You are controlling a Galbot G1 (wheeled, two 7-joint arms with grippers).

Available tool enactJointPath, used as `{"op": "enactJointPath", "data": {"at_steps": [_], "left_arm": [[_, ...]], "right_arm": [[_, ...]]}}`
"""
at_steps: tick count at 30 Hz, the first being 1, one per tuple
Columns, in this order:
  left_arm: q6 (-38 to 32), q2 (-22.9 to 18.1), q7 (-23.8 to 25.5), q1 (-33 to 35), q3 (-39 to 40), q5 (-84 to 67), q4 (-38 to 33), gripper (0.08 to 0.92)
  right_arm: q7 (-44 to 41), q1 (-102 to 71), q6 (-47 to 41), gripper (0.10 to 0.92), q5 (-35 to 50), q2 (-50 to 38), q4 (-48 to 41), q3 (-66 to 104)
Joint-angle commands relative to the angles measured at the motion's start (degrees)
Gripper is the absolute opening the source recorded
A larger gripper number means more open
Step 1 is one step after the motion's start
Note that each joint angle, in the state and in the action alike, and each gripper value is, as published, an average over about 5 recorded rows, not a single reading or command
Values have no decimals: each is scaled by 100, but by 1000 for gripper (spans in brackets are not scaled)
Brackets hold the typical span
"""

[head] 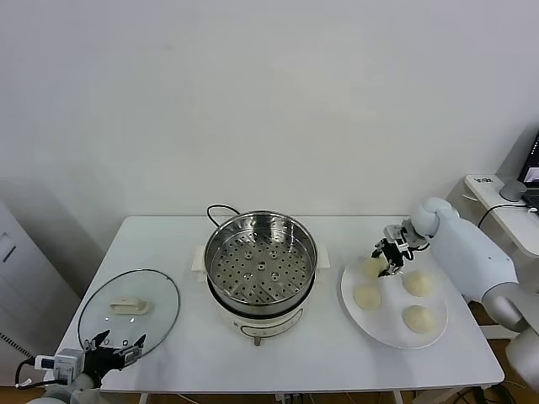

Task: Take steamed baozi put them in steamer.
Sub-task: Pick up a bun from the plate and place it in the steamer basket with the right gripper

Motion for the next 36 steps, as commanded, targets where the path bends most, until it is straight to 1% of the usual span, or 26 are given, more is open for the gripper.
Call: {"op": "enactJointPath", "data": {"at_steps": [1, 5, 8, 11, 15, 18, 23, 31, 36], "left_arm": [[9, -1, -2, 1, 0, 8, -13, 823], [16, 6, -12, 2, 0, 12, -25, 823], [15, 16, -13, 1, 8, 14, -35, 823], [13, 31, -13, -7, 31, 23, -37, 823], [7, 49, -12, -10, 54, 36, -36, 823], [3, 52, -12, -10, 57, 37, -36, 823], [-7, 60, -14, -4, 61, 37, -22, 823], [-14, 42, -15, -7, 95, 58, 10, 823], [-25, 39, -10, -6, 92, 72, 22, 823]], "right_arm": [[-194, 1676, 72, 526, 1382, -441, 1045, -1495], [-404, 2675, 708, 526, 2097, -92, 1050, -2106], [-524, 3062, 1268, 529, 2357, 374, 835, -2249], [-607, 3230, 1865, 533, 2368, 873, 622, -2251], [-600, 3235, 2564, 534, 2301, 1369, 577, -2259], [-563, 3127, 3044, 535, 2100, 1583, 737, -2244], [-393, 2911, 3511, 535, 1574, 1669, 1232, -2221], [-285, 2366, 3603, 535, 558, 1739, 1913, -2146], [-293, 1948, 3603, 535, -122, 1821, 2049, -1957]]}}
